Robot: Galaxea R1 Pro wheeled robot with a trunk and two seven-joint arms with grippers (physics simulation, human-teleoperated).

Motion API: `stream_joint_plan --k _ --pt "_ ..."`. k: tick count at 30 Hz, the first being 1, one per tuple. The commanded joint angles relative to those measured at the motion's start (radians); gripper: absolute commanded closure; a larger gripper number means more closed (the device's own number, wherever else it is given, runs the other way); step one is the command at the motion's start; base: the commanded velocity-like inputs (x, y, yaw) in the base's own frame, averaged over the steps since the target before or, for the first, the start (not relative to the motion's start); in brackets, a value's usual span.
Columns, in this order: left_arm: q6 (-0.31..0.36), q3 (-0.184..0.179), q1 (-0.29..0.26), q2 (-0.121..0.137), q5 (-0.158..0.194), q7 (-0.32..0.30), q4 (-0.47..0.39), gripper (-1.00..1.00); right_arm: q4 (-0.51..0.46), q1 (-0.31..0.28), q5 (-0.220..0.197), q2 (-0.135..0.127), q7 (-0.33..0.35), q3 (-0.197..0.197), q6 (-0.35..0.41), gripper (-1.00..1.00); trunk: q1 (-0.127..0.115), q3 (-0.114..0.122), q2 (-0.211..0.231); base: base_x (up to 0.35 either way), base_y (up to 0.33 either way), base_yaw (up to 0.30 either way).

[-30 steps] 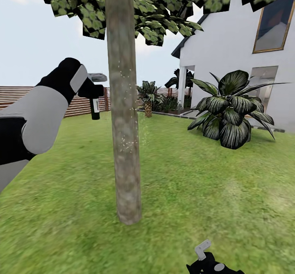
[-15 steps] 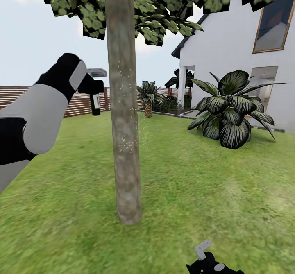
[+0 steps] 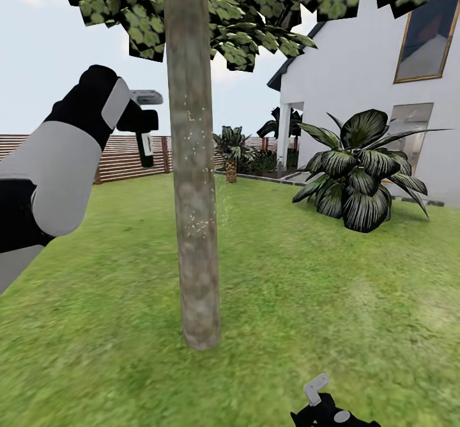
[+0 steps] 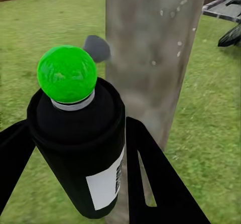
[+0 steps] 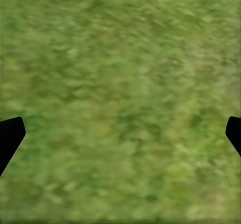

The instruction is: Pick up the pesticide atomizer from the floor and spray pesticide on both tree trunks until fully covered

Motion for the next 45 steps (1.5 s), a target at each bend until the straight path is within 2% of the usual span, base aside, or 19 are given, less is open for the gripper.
stream_joint_plan --k 1,3,6,8,32,37,39,41,45 --pt "0.0 0.0 0.0 0.0 -0.001 0.014 0.0 1.0 0.0 0.0 0.0 0.0 0.0 0.0 0.0 -1.0 0.0 0.0 0.0 0.0 0.0 0.0" --pt "0.0 0.0 0.0 0.001 -0.001 0.078 0.0 1.0 0.0 0.0 0.0 0.0 0.0 0.0 0.0 -1.0 0.0 0.0 0.0 0.0 0.0 0.0" --pt "0.0 0.0 0.0 0.002 -0.001 0.137 0.0 1.0 0.0 0.001 0.0 0.0 0.0 0.0 0.0 -1.0 0.0 0.0 0.0 0.0 0.0 0.0" --pt "0.0 0.0 0.0 0.002 -0.001 0.147 0.0 1.0 0.0 0.001 0.0 0.0 0.0 0.0 0.0 -1.0 0.0 0.0 0.0 0.0 0.0 0.0" --pt "0.0 0.001 0.0 0.005 0.003 0.156 -0.004 1.0 0.0 0.003 0.0 0.0 0.0 0.0 0.0 -1.0 0.0 0.0 0.0 0.0 0.0 0.0" --pt "0.001 0.002 0.0 0.005 0.007 0.141 -0.001 1.0 0.0 0.003 0.0 0.0 0.0 0.0 0.0 -1.0 0.0 0.0 0.0 0.0 0.0 0.0" --pt "0.001 0.002 0.0 0.005 0.008 0.11 0.0 1.0 0.0 0.003 0.0 0.0 0.0 0.0 0.0 -1.0 0.0 0.0 0.0 0.0 0.0 0.0" --pt "0.001 0.003 0.0 0.005 0.008 0.024 0.003 1.0 0.0 0.003 0.0 0.0 0.0 0.0 0.0 -1.0 0.0 0.0 0.0 0.0 0.0 0.0" --pt "0.001 0.003 0.0 0.005 0.007 -0.013 0.004 1.0 0.0 0.004 0.0 0.0 0.0 0.0 0.0 -1.0 0.0 0.0 0.0 0.0 0.0 0.0"
